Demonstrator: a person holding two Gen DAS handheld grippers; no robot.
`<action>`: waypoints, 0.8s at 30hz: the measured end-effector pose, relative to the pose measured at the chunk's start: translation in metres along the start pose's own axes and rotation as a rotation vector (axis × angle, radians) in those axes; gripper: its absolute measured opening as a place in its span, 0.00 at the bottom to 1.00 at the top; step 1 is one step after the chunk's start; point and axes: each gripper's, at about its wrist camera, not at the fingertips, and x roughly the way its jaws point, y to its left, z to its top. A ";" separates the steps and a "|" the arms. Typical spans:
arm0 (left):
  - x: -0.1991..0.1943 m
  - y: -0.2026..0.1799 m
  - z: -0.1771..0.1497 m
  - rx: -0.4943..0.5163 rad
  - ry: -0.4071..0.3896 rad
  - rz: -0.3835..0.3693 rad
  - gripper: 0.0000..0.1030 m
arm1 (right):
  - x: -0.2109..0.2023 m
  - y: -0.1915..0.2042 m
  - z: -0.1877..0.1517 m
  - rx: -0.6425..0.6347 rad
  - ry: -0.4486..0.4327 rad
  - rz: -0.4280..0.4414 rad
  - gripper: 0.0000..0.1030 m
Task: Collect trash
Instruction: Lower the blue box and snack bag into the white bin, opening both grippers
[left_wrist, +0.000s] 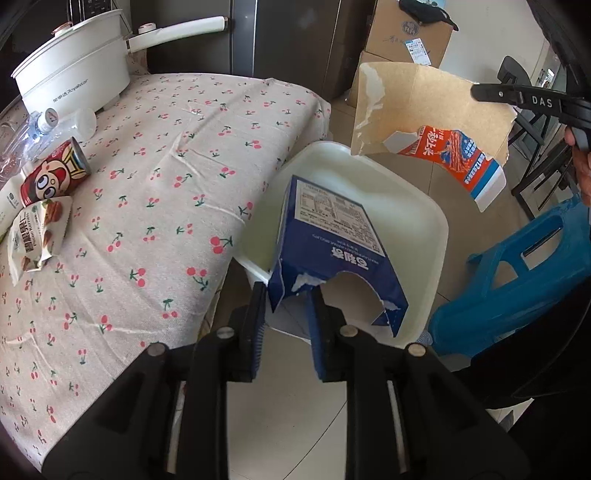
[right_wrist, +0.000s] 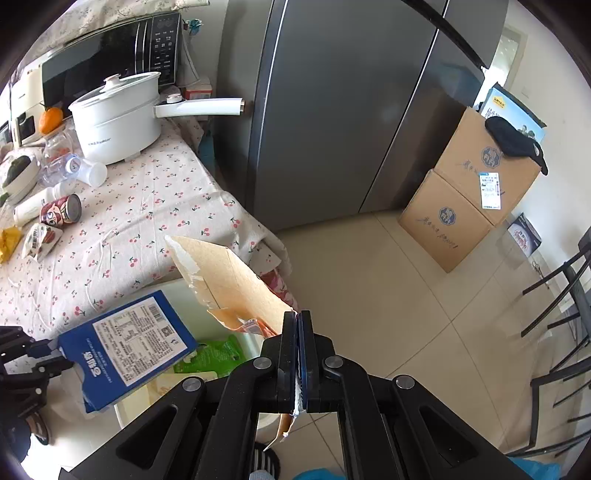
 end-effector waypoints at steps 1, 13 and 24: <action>0.004 0.000 0.001 0.003 -0.001 0.001 0.25 | 0.001 0.001 0.000 -0.002 0.004 0.000 0.02; -0.035 0.025 -0.007 -0.050 -0.055 0.062 0.70 | 0.020 0.030 0.000 -0.086 0.071 0.021 0.02; -0.080 0.075 -0.027 -0.180 -0.095 0.130 0.74 | 0.043 0.077 -0.001 -0.189 0.165 0.057 0.04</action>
